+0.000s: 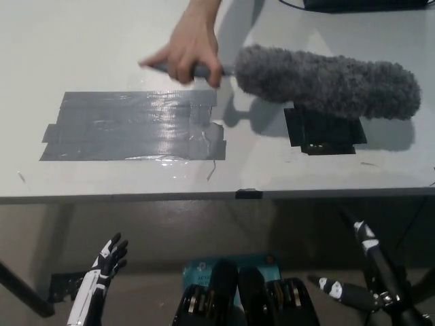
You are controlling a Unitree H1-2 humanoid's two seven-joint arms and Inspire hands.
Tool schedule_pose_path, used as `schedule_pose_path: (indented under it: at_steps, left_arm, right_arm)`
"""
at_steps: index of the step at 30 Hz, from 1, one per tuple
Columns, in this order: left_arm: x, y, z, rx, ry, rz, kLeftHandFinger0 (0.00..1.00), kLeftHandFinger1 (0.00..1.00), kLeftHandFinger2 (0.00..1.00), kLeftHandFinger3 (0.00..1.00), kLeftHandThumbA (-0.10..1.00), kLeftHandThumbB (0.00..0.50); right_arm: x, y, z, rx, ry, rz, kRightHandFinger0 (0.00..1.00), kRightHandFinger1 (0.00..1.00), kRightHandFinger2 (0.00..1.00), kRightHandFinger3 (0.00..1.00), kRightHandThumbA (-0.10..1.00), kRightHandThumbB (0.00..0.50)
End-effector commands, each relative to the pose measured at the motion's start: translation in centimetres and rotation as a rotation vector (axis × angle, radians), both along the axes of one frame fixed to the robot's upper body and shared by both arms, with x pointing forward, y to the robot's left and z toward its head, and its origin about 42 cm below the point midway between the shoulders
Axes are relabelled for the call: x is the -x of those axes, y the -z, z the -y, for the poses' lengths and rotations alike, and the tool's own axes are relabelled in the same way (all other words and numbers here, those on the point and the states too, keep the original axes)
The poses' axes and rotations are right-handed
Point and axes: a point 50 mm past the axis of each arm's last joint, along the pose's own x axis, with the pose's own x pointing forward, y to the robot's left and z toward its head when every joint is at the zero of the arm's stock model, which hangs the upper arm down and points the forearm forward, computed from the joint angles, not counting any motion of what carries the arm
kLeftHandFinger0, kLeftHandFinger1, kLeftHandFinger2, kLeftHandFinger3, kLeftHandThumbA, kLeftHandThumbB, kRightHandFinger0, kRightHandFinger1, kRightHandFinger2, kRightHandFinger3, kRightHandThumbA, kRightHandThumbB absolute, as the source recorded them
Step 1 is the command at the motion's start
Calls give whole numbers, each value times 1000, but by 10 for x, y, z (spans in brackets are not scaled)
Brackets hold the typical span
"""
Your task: A person hands a grey duster to the robot and the robot grabs it with its right hand and places it on the black marked spot infron tof it on the desk
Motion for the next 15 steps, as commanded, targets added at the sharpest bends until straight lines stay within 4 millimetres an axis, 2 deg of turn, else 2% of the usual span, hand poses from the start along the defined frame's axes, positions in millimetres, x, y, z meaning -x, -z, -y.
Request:
schedule_pose_path:
  at_steps: [1, 4, 5, 6, 9, 12, 14, 15]
  left_arm:
    - [-1, -9, 5, -4, 34, 54, 1000, 1000, 1000, 1000, 1000, 166]
    - [0, -9, 5, -9, 35, 49, 1000, 1000, 1000, 1000, 1000, 167]
    - [0, -9, 5, -11, 34, 51, 1000, 1000, 1000, 1000, 1000, 167]
    - [-1, -10, 4, -14, 33, 55, 1000, 1000, 1000, 1000, 1000, 165]
    - [-2, -12, 3, -15, 31, 52, 1000, 1000, 1000, 1000, 1000, 168]
    - [-2, -12, 3, -6, 28, 47, 1000, 1000, 1000, 1000, 1000, 176]
    - [-2, -12, 3, -7, 29, 48, 1000, 1000, 1000, 1000, 1000, 176]
    - [-5, -13, 5, -2, 31, 51, 1000, 1000, 1000, 1000, 1000, 175]
  right_arm:
    - [11, -62, 6, 171, 88, 207, 1000, 1000, 1000, 1000, 888, 335]
    - [16, -110, 8, 349, 141, 361, 1000, 1000, 1000, 1000, 946, 385]
    - [16, -124, 8, 391, 154, 402, 1000, 1000, 1000, 1000, 935, 400]
    - [13, -148, 5, 447, 178, 474, 1000, 1000, 1000, 1000, 907, 418]
    - [4, -183, -3, 547, 236, 546, 1000, 1000, 1000, 1000, 957, 480]
    - [-15, -202, -13, 595, 258, 565, 1000, 1000, 1000, 1000, 924, 493]
    - [-19, -205, -15, 605, 262, 563, 1000, 1000, 1000, 1000, 912, 495]
    - [-35, -215, -19, 623, 259, 567, 1000, 1000, 1000, 1000, 861, 489]
